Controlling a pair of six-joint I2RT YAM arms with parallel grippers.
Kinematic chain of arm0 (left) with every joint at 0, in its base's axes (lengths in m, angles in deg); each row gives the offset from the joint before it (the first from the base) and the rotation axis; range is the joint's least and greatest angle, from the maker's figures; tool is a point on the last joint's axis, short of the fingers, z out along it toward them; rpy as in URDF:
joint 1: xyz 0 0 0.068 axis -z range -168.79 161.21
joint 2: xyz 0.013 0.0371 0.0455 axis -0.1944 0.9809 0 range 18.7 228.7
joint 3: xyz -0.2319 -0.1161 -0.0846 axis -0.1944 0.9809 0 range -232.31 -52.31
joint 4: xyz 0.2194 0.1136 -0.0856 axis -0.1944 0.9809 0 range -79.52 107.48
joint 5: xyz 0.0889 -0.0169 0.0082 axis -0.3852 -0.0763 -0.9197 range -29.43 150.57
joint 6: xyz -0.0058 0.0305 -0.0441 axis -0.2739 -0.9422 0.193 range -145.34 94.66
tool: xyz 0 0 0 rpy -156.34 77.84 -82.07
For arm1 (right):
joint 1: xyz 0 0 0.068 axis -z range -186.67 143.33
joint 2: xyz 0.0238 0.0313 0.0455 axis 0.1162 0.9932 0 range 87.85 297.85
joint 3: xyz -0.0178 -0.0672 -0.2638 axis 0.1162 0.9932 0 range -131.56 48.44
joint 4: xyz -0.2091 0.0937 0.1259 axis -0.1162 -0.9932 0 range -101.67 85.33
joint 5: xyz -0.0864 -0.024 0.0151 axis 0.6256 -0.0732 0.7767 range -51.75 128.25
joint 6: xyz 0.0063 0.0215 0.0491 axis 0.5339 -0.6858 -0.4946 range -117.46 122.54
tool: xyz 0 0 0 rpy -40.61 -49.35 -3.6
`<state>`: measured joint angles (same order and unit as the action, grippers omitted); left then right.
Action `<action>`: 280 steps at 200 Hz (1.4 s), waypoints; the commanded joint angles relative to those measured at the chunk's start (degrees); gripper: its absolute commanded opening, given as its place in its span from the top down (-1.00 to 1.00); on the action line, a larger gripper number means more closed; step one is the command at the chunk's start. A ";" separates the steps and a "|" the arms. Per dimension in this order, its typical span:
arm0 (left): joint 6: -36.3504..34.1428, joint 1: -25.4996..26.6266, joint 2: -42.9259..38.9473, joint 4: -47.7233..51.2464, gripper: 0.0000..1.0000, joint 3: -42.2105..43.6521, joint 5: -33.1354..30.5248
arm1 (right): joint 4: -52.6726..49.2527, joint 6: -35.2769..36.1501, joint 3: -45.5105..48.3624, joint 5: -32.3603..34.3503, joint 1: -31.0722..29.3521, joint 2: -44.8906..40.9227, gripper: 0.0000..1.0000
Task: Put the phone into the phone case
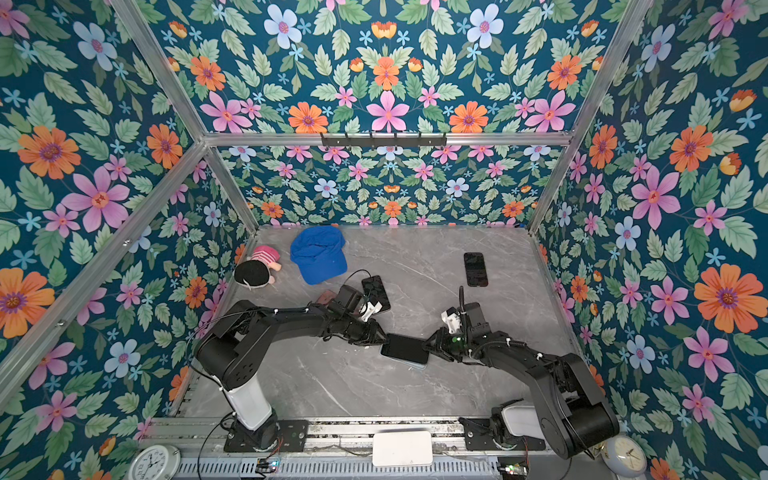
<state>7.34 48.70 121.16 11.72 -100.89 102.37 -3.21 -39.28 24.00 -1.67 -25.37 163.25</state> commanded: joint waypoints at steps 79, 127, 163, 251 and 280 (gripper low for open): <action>0.18 0.06 0.55 0.35 0.44 0.59 -0.49 | 8.92 -4.53 0.75 -3.93 -0.03 0.09 0.51; 0.46 0.14 -0.02 0.26 0.44 0.72 -0.75 | 9.39 -4.75 0.54 -3.89 -0.11 0.19 0.62; 0.38 0.04 -1.68 1.18 0.43 0.85 -2.05 | 7.71 -4.33 0.07 -3.16 -0.04 -0.29 0.75; -1.08 -0.77 -3.67 4.46 0.38 -0.16 -4.76 | -3.74 -0.51 -4.52 -0.86 -0.07 -2.85 0.92; -1.61 -0.84 -3.71 5.43 0.38 -0.81 -5.11 | -6.31 0.52 -6.57 -1.61 -0.10 -1.79 0.98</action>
<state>7.15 47.96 117.86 15.46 -101.19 98.07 -5.75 -40.66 18.47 -4.16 -25.46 160.84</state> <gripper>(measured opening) 0.310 0.106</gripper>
